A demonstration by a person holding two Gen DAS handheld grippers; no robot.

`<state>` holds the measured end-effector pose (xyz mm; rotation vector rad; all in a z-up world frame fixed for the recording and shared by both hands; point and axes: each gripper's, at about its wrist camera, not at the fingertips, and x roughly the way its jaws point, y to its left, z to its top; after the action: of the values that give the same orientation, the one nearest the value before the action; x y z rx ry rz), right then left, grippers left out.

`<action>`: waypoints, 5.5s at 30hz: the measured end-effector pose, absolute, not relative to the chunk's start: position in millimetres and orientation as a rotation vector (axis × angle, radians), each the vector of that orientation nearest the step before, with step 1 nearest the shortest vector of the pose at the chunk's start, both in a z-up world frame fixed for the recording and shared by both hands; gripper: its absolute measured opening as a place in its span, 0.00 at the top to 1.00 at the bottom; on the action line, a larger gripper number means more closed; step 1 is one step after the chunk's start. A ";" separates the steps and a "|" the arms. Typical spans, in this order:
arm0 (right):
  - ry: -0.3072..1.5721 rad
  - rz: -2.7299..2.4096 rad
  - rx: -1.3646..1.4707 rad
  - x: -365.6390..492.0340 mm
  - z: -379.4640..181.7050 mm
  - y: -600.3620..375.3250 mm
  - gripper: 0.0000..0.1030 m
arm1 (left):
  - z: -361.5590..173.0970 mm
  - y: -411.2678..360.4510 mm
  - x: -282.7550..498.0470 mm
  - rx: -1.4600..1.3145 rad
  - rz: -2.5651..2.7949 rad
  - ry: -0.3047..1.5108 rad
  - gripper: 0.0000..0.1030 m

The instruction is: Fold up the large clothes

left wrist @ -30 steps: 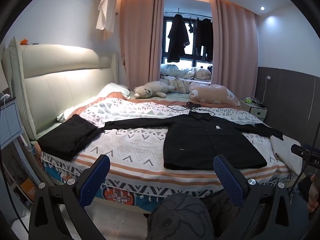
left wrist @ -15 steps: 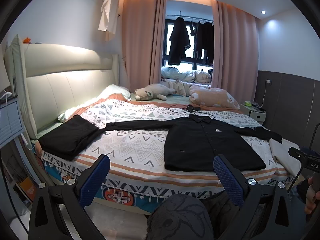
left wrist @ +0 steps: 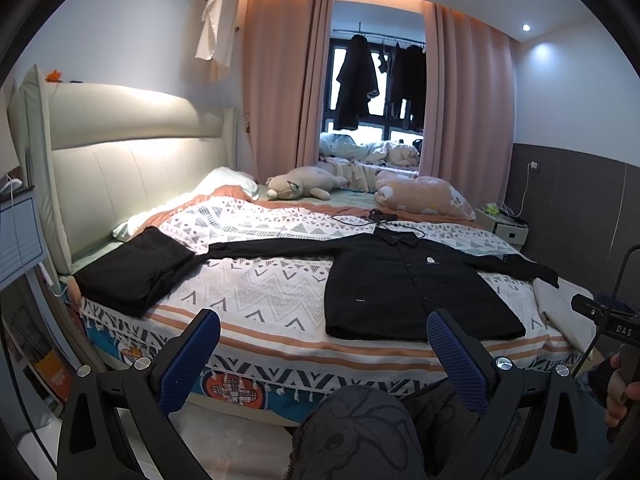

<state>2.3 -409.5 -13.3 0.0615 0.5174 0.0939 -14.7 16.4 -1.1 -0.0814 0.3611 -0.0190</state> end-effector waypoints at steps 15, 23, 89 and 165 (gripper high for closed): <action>0.524 0.089 0.059 4.9 -12.1 -407.8 0.00 | -1.1 18.5 -11.1 -0.076 -0.015 0.367 0.00; 0.529 0.086 0.056 6.7 -12.7 -406.0 0.00 | -2.4 20.2 -9.7 -0.075 -0.014 0.371 0.00; 0.747 0.217 0.072 439.6 -98.5 -264.6 0.00 | -92.9 198.6 372.4 -0.385 0.239 0.693 0.13; 0.894 0.169 0.732 514.9 -162.0 -452.0 0.64 | 117.5 -59.5 597.2 -0.147 -0.132 0.528 0.97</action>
<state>514.9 -452.0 -162.0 0.7323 0.8938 0.1690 597.2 -59.5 117.5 -0.1469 0.5278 -0.1321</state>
